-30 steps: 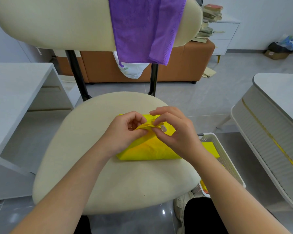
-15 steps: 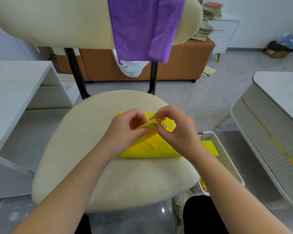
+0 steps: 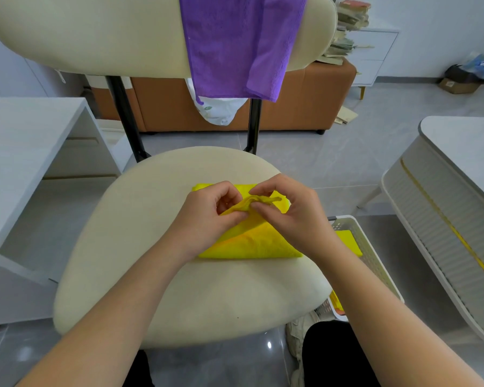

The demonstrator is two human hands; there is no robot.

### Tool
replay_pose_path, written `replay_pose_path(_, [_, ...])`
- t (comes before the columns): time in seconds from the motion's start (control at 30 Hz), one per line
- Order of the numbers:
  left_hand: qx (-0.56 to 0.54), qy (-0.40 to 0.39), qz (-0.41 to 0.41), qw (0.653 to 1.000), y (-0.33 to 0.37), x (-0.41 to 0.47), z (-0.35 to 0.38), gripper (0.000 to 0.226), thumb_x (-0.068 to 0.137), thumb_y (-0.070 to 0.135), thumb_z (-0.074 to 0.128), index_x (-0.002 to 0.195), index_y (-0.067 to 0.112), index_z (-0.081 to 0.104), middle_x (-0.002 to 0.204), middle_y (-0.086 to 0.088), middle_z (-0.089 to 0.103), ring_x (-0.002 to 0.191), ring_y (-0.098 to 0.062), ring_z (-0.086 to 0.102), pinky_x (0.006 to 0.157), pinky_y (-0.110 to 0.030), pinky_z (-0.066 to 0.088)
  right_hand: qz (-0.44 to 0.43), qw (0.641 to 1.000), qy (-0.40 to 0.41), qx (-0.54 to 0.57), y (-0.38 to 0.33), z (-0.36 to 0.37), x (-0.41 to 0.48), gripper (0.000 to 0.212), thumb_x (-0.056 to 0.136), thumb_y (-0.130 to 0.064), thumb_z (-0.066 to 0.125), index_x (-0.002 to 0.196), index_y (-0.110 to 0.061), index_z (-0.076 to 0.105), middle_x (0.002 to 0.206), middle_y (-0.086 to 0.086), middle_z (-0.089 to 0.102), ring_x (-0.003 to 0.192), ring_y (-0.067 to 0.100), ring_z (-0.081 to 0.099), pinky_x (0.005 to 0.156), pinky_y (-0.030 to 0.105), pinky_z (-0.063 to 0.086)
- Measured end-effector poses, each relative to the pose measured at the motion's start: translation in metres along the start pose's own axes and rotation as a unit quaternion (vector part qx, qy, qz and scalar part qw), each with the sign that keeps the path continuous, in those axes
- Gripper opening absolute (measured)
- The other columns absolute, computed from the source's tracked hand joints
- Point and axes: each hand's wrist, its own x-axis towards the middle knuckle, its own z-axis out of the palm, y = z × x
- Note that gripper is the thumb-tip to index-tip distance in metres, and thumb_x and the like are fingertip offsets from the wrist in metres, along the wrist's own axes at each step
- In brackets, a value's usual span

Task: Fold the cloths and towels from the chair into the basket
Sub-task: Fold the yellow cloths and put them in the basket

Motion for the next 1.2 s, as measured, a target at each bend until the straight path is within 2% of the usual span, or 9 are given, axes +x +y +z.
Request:
replay_pose_path(0.23, [-0.006,-0.017,-0.009,1.0,-0.001,0.002,-0.001,0.015,0.078,0.022,0.075,0.079,0.027,0.061,0.066,0.009,0.048,0.058,-0.002,0.042,0.054,-0.011,0.034,0.037,0.999,-0.006,0.004,0.001,-0.005,0.0,0.013,0.085,-0.01,0.06,0.091,-0.017,0.069,0.086,-0.016,0.061,0.087,-0.008,0.055,0.079,0.007,0.04])
replay_pose_path(0.43, [0.148,-0.112,-0.018,0.982,-0.014,-0.001,-0.02,0.031,0.07,0.057,0.062,0.084,0.029,0.059,0.067,0.008,0.052,0.064,-0.004,0.048,0.056,-0.017,0.033,0.136,0.989,0.055,0.036,0.011,-0.023,0.005,0.028,0.092,-0.003,0.052,0.086,-0.03,0.056,0.077,-0.012,0.057,0.071,0.005,0.052,0.064,0.021,0.041])
replay_pose_path(0.53, [0.163,-0.084,-0.006,0.983,-0.017,-0.001,-0.036,0.026,0.068,0.055,0.06,0.083,0.034,0.057,0.075,0.011,0.058,0.073,-0.004,0.053,0.063,-0.014,0.037,0.155,0.985,0.075,0.015,0.016,-0.03,0.005,0.031,0.093,-0.004,0.05,0.083,-0.034,0.054,0.075,-0.008,0.056,0.069,0.012,0.05,0.061,0.027,0.041])
replay_pose_path(0.67, [0.172,-0.073,-0.022,0.982,-0.027,-0.004,-0.058,0.012,0.077,0.033,0.075,0.074,0.032,0.063,0.074,0.008,0.063,0.077,-0.007,0.054,0.066,-0.023,0.04,0.169,0.973,0.154,-0.018,0.023,-0.048,0.005,0.02,0.092,-0.001,0.049,0.09,-0.02,0.055,0.079,-0.013,0.054,0.074,0.002,0.05,0.061,0.009,0.037])
replay_pose_path(0.8, [0.202,-0.083,-0.033,0.975,-0.039,-0.011,-0.073,0.016,0.081,0.022,0.072,0.071,0.029,0.062,0.071,0.005,0.061,0.073,-0.003,0.052,0.058,-0.013,0.035,0.205,0.955,0.213,-0.034,0.033,-0.064,0.001,0.015,0.093,-0.005,0.049,0.096,-0.017,0.056,0.08,-0.013,0.054,0.076,0.005,0.05,0.063,0.01,0.038])
replay_pose_path(0.93, [0.048,0.028,-0.065,0.996,-0.041,-0.014,-0.082,0.02,0.08,0.015,0.07,0.065,0.025,0.063,0.06,0.013,0.061,0.055,0.001,0.052,0.056,-0.012,0.039,0.222,0.947,0.233,-0.012,0.033,-0.07,-0.001,0.013,0.095,-0.007,0.047,0.099,-0.015,0.056,0.081,-0.013,0.052,0.072,0.0,0.048,0.058,0.004,0.036])
replay_pose_path(1.0, [-0.09,0.083,-0.059,0.991,-0.037,-0.015,-0.082,0.023,0.082,0.004,0.064,0.069,0.023,0.063,0.059,0.018,0.062,0.057,0.005,0.055,0.058,-0.006,0.042,0.214,0.948,0.234,0.011,0.03,-0.069,-0.001,0.013,0.095,-0.006,0.046,0.1,-0.014,0.055,0.082,-0.012,0.052,0.073,0.0,0.048,0.059,0.004,0.037])
replay_pose_path(1.1, [-0.178,0.104,-0.043,0.978,-0.034,-0.016,-0.08,0.026,0.081,-0.011,0.06,0.076,0.013,0.053,0.059,0.016,0.06,0.06,0.004,0.054,0.06,-0.007,0.044,0.201,0.95,0.236,0.036,0.024,-0.066,0.001,0.014,0.095,-0.005,0.045,0.098,-0.016,0.053,0.085,-0.011,0.052,0.076,0.0,0.048,0.064,0.007,0.039])
replay_pose_path(1.2, [-0.252,0.116,0.003,0.961,-0.029,-0.018,-0.088,0.02,0.07,0.018,0.079,0.069,0.023,0.06,0.065,0.014,0.06,0.066,0.0,0.053,0.064,-0.011,0.044,0.157,0.944,0.275,0.089,0.015,-0.065,0.002,0.022,0.095,-0.005,0.046,0.092,-0.025,0.055,0.085,-0.01,0.053,0.075,0.0,0.048,0.067,0.012,0.039])
